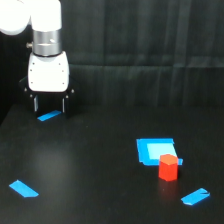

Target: Pick up the red object from the table

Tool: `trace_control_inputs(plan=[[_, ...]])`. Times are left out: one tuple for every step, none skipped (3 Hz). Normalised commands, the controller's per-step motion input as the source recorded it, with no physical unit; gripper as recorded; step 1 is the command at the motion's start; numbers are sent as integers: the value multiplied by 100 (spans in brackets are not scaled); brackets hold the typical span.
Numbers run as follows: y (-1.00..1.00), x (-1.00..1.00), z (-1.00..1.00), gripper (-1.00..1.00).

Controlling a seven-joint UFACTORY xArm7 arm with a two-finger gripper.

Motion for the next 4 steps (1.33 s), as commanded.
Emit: trace_control_inputs(plan=[[-33,91,-1,96],[-56,94,3,100],[-62,96,35,100],[-60,94,4,100]])
